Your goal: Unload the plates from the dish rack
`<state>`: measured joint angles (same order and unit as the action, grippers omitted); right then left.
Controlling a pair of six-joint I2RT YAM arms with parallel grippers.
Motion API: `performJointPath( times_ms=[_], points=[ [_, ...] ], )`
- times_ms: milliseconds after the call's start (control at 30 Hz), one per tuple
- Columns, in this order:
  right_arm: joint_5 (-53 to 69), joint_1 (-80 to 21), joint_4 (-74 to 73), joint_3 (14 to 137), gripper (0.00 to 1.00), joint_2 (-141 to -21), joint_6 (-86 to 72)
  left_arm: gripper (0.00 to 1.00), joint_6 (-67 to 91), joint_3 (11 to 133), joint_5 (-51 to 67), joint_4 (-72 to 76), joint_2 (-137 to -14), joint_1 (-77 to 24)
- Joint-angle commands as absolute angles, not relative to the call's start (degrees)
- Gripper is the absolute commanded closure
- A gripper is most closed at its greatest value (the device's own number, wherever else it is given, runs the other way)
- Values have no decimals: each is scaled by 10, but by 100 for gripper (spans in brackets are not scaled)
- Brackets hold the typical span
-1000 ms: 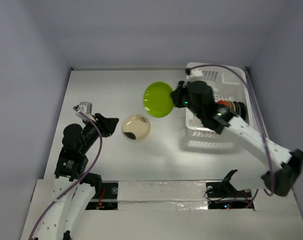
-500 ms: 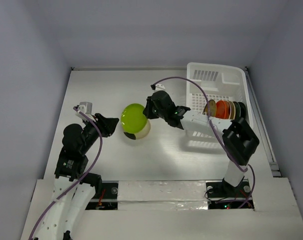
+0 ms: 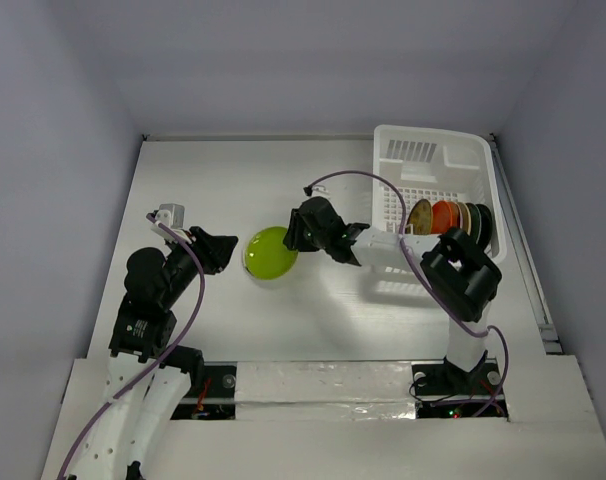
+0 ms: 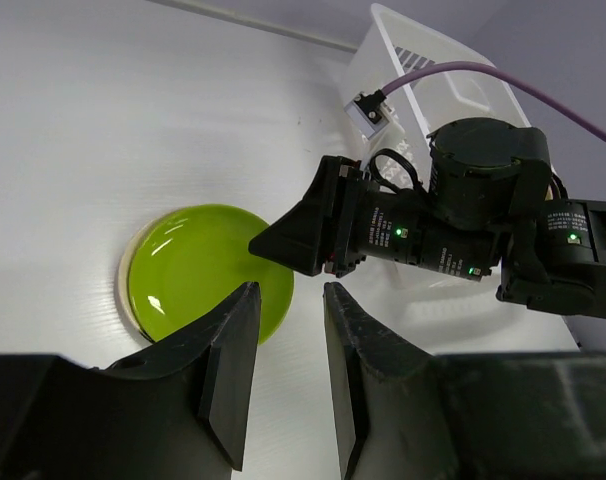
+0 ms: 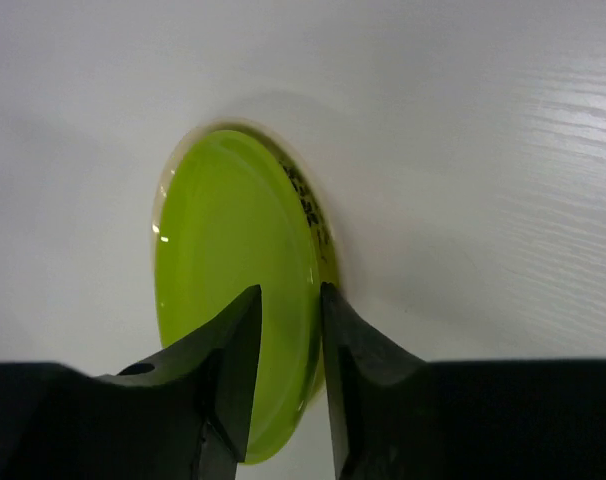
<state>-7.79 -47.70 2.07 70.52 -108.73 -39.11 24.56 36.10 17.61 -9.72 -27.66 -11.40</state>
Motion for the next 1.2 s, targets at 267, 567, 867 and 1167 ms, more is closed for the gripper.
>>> performJointPath(
  times_ms=[267, 567, 867, 1167],
  points=[
    [-161, -477, -13, 682, 35, -959, -363, 72, 248, 357, 183, -76, -270, -110],
    [-370, -374, -162, 600, 100, -713, -296, 76, 248, 356, 183, -75, -265, -110],
    [-370, -209, -269, 600, 57, -656, -238, 100, 248, 360, 159, -85, -264, -121],
    [-320, -171, -284, 627, 51, -771, -214, 84, 247, 360, 171, -81, -258, -127]
  ],
)
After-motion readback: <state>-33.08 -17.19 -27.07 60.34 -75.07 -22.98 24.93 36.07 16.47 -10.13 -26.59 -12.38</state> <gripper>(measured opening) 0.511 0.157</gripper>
